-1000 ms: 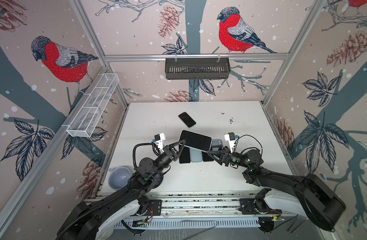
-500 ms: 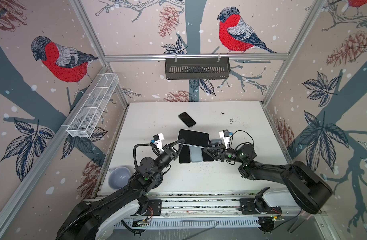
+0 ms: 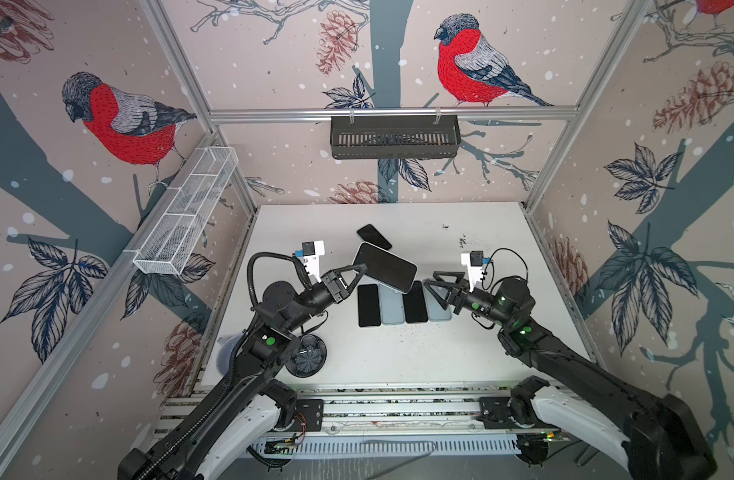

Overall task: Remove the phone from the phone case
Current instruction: 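Lift the black phone with the left gripper while the right gripper withdraws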

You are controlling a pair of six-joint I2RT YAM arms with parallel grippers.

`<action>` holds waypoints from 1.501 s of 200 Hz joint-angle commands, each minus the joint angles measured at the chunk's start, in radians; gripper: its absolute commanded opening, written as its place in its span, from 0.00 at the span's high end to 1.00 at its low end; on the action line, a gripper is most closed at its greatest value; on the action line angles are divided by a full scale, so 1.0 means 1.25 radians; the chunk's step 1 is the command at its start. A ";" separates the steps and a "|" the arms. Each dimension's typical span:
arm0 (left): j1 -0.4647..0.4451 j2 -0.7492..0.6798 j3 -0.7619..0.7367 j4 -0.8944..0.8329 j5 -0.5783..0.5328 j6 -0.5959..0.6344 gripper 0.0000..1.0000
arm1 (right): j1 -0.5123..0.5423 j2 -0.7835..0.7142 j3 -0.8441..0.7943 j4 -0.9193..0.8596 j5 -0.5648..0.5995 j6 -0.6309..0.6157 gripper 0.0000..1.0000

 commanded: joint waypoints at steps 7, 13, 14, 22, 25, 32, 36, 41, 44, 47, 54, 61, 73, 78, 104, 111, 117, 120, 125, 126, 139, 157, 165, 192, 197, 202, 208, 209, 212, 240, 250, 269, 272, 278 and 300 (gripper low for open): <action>0.033 0.050 0.141 -0.321 0.098 0.331 1.00 | 0.009 -0.065 0.034 -0.161 0.099 -0.162 0.27; 0.034 0.067 0.173 -0.365 0.100 0.382 1.00 | 0.011 -0.076 0.038 -0.165 0.087 -0.193 0.27; 0.034 0.069 0.179 -0.372 0.101 0.390 1.00 | 0.011 -0.078 0.039 -0.166 0.085 -0.197 0.27; 0.035 0.091 0.218 -0.418 0.108 0.451 1.00 | 0.017 -0.087 0.043 -0.172 0.074 -0.240 0.27; 0.035 0.098 0.232 -0.439 0.110 0.474 1.00 | 0.020 -0.090 0.045 -0.174 0.073 -0.255 0.27; 0.034 0.122 0.265 -0.476 0.120 0.526 1.00 | 0.026 -0.096 0.049 -0.177 0.072 -0.285 0.27; 0.034 0.134 0.275 -0.495 0.132 0.552 1.00 | 0.029 -0.098 0.054 -0.184 0.069 -0.304 0.27; 0.035 0.147 0.303 -0.517 0.143 0.586 1.00 | 0.032 -0.096 0.062 -0.196 0.061 -0.325 0.27; 0.035 0.155 0.315 -0.530 0.150 0.602 1.00 | 0.034 -0.096 0.067 -0.203 0.052 -0.339 0.26; 0.034 0.162 0.325 -0.539 0.158 0.621 1.00 | 0.035 -0.094 0.072 -0.212 0.043 -0.353 0.26; 0.034 0.178 0.352 -0.577 0.178 0.677 1.00 | 0.038 -0.082 0.086 -0.235 0.024 -0.390 0.26; 0.034 0.189 0.375 -0.607 0.190 0.718 1.00 | 0.040 -0.070 0.103 -0.267 0.003 -0.429 0.27; 0.034 0.201 0.400 -0.646 0.203 0.785 1.00 | 0.045 -0.043 0.132 -0.319 -0.032 -0.494 0.28; 0.034 0.204 0.410 -0.662 0.210 0.808 1.00 | 0.045 -0.034 0.146 -0.341 -0.046 -0.516 0.28; 0.035 0.212 0.439 -0.717 0.224 0.912 1.00 | 0.047 0.013 0.211 -0.441 -0.104 -0.637 0.29; 0.033 0.211 0.440 -0.722 0.231 0.927 1.00 | 0.047 0.021 0.222 -0.456 -0.112 -0.662 0.29; 0.034 0.211 0.442 -0.726 0.237 0.939 1.00 | 0.049 0.031 0.232 -0.473 -0.122 -0.687 0.30; 0.034 0.211 0.443 -0.729 0.242 0.945 1.00 | 0.048 0.034 0.238 -0.482 -0.126 -0.697 0.30; 0.033 0.210 0.443 -0.731 0.247 0.952 1.00 | 0.050 0.045 0.246 -0.499 -0.132 -0.722 0.30; 0.033 0.210 0.444 -0.731 0.247 0.953 1.00 | 0.051 0.046 0.248 -0.502 -0.133 -0.727 0.31; 0.033 0.207 0.445 -0.731 0.258 0.965 1.00 | 0.057 0.068 0.260 -0.534 -0.148 -0.772 0.31; 0.032 0.203 0.444 -0.723 0.263 0.972 1.00 | 0.069 0.104 0.272 -0.575 -0.162 -0.833 0.34; 0.030 0.200 0.438 -0.718 0.264 0.975 1.00 | 0.077 0.121 0.277 -0.588 -0.165 -0.853 0.35; 0.014 0.202 0.424 -0.713 0.263 0.988 1.00 | 0.085 0.172 0.292 -0.607 -0.183 -0.899 0.38; 0.008 0.205 0.423 -0.715 0.257 0.993 1.00 | 0.086 0.180 0.296 -0.606 -0.187 -0.902 0.38; 0.002 0.208 0.423 -0.719 0.248 0.999 1.00 | 0.086 0.188 0.299 -0.604 -0.192 -0.902 0.39; -0.007 0.211 0.421 -0.723 0.236 1.006 1.00 | 0.087 0.195 0.302 -0.604 -0.195 -0.905 0.39; -0.008 0.212 0.421 -0.724 0.233 1.007 1.00 | 0.087 0.197 0.303 -0.604 -0.195 -0.907 0.39; -0.015 0.214 0.420 -0.726 0.228 1.011 1.00 | 0.088 0.200 0.307 -0.606 -0.196 -0.909 0.39; -0.050 0.238 0.426 -0.741 0.202 1.031 1.00 | 0.093 0.233 0.334 -0.622 -0.202 -0.926 0.41; -0.052 0.237 0.424 -0.730 0.203 1.028 1.00 | 0.095 0.240 0.337 -0.626 -0.207 -0.931 0.42; -0.056 0.233 0.416 -0.710 0.204 1.024 1.00 | 0.097 0.248 0.339 -0.627 -0.225 -0.935 0.44; -0.055 0.233 0.415 -0.707 0.205 1.023 1.00 | 0.098 0.248 0.338 -0.627 -0.229 -0.937 0.45; -0.056 0.233 0.412 -0.705 0.207 1.023 1.00 | 0.099 0.249 0.338 -0.624 -0.234 -0.937 0.46; -0.061 0.235 0.410 -0.703 0.204 1.023 1.00 | 0.108 0.250 0.336 -0.609 -0.238 -0.933 0.48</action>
